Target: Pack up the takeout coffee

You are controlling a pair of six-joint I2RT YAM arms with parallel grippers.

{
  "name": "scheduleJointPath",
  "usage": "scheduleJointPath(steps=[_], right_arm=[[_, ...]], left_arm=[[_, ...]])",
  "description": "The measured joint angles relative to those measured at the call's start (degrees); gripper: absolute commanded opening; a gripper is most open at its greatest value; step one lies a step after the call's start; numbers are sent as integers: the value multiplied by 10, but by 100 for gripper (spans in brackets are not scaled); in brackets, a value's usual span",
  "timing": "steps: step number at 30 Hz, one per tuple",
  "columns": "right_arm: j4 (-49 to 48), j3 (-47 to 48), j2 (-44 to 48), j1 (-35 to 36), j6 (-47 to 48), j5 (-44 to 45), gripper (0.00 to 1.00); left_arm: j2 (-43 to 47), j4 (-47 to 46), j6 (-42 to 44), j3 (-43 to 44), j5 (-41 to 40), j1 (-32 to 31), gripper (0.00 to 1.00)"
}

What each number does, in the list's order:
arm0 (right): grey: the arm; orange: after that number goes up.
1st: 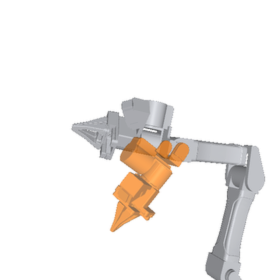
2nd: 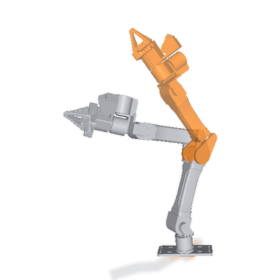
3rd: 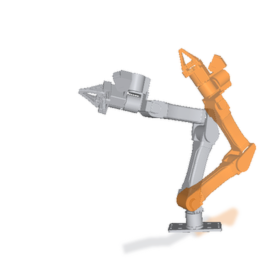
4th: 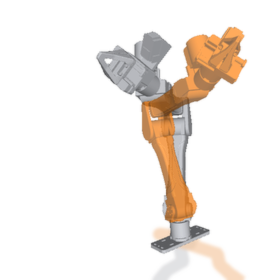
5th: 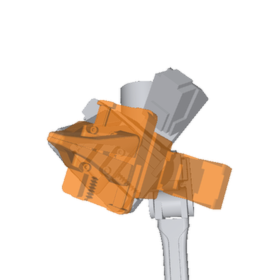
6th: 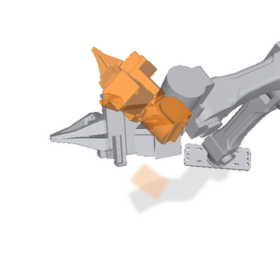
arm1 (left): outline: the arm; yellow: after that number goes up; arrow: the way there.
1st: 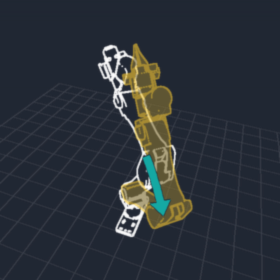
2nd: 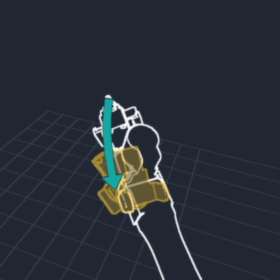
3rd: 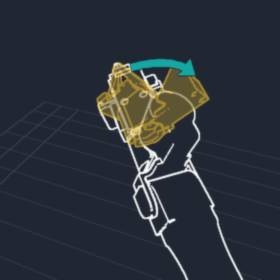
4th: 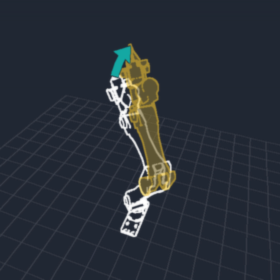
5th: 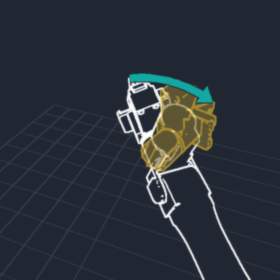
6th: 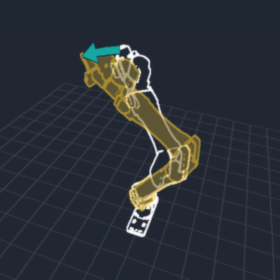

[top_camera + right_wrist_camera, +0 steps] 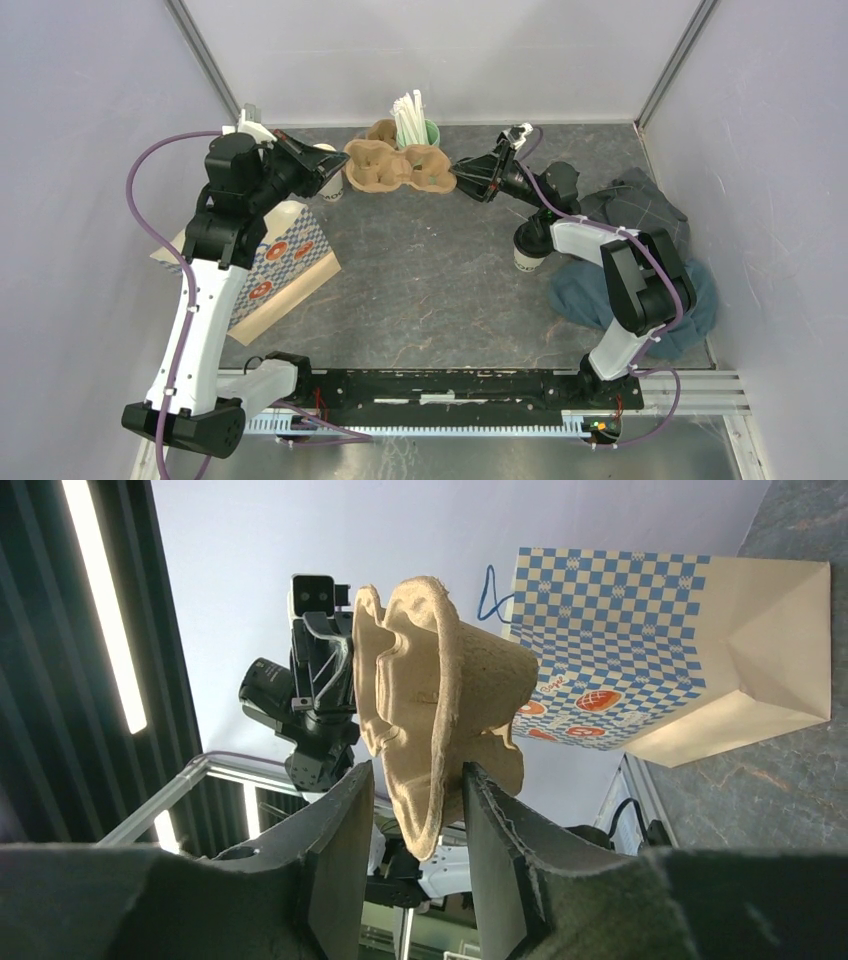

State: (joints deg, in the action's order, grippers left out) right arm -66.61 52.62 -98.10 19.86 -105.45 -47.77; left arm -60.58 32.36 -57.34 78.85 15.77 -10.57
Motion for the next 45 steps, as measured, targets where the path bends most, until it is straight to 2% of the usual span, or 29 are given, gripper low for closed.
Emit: scheduleJointPath(steps=[10,14,18,21,24,27,28,31,33,36,41,43,45], right_arm=[[-1,-5,0,-3,1,2,10],[-1,-8,1,-3,1,2,1],[19,-19,22,-7,24,-5,0],[96,-23,65,-17,90,-19,0],[235,-10,127,-40,202,-31,0],[434,52,171,-70,355,-26,0],[523,89,182,-81,422,-15,0],[684,159,204,-96,558,20,0],[769,172,235,-96,636,37,0],[849,170,267,-94,694,44,0],[916,153,292,-94,740,45,0],[931,150,294,-94,748,45,0],[946,150,295,-94,753,46,0]], left_arm=[[12,-12,0,-13,6,0,3],[22,-12,1,-17,9,-1,34],[27,3,24,-15,10,-1,59],[24,61,60,9,-5,-1,68],[17,138,107,63,-52,-2,76],[5,210,150,126,-121,-2,78],[-1,241,173,153,-158,-2,83],[-21,302,230,184,-232,-2,83],[-40,346,270,193,-276,-2,83],[-83,391,301,195,-318,-2,84],[-128,391,327,145,-368,-2,86],[-130,386,329,133,-384,-2,81],[-131,373,330,121,-399,-2,68]])
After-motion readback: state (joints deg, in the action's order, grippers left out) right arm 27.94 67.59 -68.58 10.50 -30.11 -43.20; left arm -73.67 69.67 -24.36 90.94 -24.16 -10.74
